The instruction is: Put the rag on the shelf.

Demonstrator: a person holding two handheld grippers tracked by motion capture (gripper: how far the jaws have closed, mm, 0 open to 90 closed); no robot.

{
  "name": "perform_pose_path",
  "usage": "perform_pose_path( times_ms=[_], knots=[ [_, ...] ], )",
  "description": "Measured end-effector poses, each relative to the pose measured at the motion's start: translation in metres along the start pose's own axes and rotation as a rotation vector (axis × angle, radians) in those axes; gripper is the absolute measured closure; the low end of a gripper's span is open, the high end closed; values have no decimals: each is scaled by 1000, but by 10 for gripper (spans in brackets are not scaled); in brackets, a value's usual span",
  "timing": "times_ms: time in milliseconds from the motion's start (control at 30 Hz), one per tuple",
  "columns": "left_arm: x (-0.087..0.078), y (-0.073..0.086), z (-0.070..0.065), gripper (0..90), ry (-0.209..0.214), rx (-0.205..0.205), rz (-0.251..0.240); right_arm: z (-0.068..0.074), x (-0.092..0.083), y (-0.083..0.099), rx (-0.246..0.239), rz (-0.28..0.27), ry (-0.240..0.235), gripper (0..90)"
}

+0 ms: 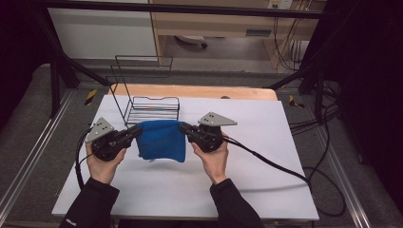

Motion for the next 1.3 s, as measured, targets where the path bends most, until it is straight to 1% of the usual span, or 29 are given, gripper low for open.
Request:
perform_pose_path(
  times_ms=[133,233,300,433,600,733,800,867,900,933,1067,1100,1200,1300],
  knots=[
    [-4,-8,2,832,-8,7,-19,4,-2,-8,-12,-19,-3,854],
    [-8,-15,3,832,-19,7,-45,9,-3,-14,-21,-34,-9,854],
    [-11,-20,5,832,-23,6,-62,13,-4,-20,-27,-52,-21,854],
    [-16,-31,10,832,-36,7,-93,19,-5,-29,-45,-76,-26,854],
    [-20,-41,14,833,-53,16,-124,27,-7,-42,-66,-115,-30,855],
    [-25,-51,18,833,-69,19,-166,32,-8,-52,-73,-141,-37,855],
    [-27,-57,20,834,-76,22,-179,34,-8,-56,-78,-150,-38,855],
    [-29,-63,23,834,-90,30,-189,36,-8,-61,-83,-162,-41,855],
    [-30,-66,24,834,-88,26,-195,38,-8,-64,-86,-168,-42,855],
    [-31,-69,26,835,-98,27,-203,39,-9,-66,-89,-172,-45,855],
    [-34,-80,31,836,-111,23,-225,43,-8,-75,-105,-186,-49,856],
    [-34,-81,32,836,-113,26,-227,44,-8,-78,-114,-191,-45,856],
    [-33,-86,34,837,-115,18,-238,46,-8,-84,-119,-200,-44,856],
    [-33,-92,37,838,-123,19,-251,47,-8,-90,-130,-210,-38,856]
  ],
)
Point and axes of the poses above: each handheld gripper's, and its own axes: x roughly forward along the jaws, y roughly out of its underside, z roughly to its left, the point moved 10 cm from there along x, roughly forward along the jaws, and after that the axes turned 13 degrees about x, right-handed, at the moved point
